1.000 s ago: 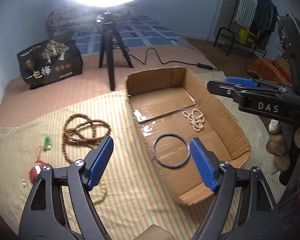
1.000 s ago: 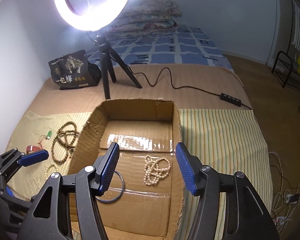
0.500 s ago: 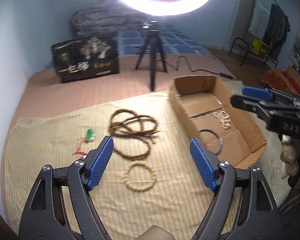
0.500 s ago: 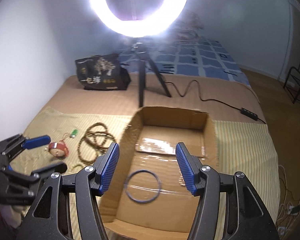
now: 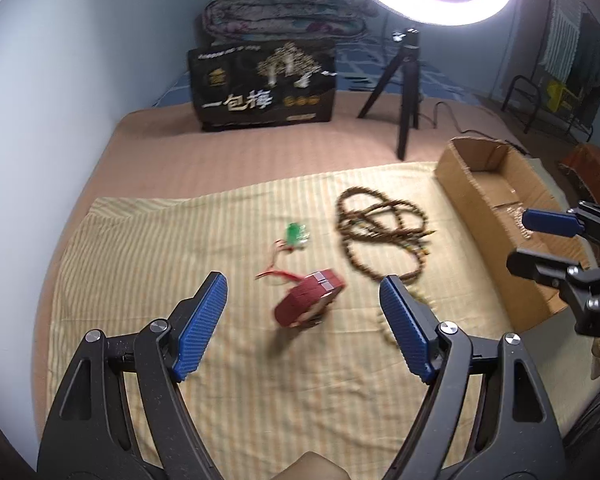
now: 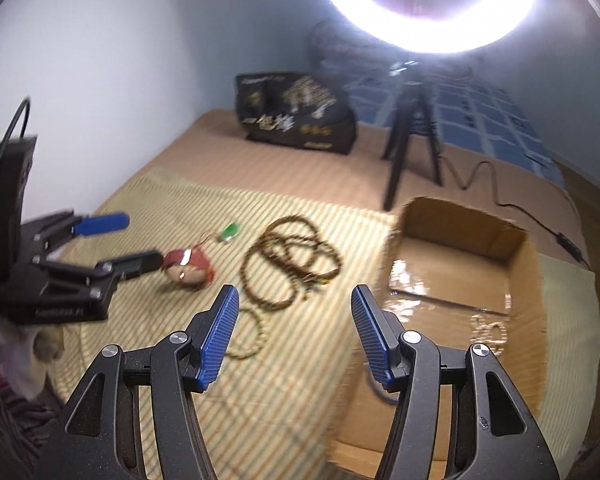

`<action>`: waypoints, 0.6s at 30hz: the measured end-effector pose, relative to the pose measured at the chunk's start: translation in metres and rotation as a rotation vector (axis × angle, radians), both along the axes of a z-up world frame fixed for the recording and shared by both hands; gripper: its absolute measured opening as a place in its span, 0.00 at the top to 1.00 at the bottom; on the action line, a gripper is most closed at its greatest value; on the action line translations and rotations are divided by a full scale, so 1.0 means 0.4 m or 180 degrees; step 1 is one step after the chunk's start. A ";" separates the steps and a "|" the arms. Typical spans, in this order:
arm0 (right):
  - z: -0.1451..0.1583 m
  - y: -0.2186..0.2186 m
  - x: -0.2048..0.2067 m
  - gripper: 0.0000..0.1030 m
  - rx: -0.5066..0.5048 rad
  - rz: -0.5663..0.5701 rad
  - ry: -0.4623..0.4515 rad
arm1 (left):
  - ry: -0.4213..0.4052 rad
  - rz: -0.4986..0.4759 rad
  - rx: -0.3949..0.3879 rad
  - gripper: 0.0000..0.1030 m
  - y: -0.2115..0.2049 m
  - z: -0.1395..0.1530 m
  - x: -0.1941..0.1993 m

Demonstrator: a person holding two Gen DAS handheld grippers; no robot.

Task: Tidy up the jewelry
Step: 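Move the left gripper to the red-strap watch while the right gripper approaches the cream bead bracelet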

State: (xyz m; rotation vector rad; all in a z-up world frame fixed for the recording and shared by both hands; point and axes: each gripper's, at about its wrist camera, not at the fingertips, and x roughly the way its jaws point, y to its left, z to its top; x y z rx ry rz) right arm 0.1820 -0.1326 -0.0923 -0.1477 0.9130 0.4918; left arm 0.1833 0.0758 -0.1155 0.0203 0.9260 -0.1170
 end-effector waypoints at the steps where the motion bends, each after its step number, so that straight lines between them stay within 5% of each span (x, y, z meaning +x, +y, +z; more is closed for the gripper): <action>1: -0.010 0.013 0.000 0.44 -0.0035 0.0025 0.0024 | 0.0022 0.0002 0.0012 0.21 0.010 -0.007 0.001; 18: -0.142 0.114 0.036 0.49 -0.0275 0.0227 0.0594 | 0.0213 -0.0278 0.0216 0.21 -0.009 -0.089 0.036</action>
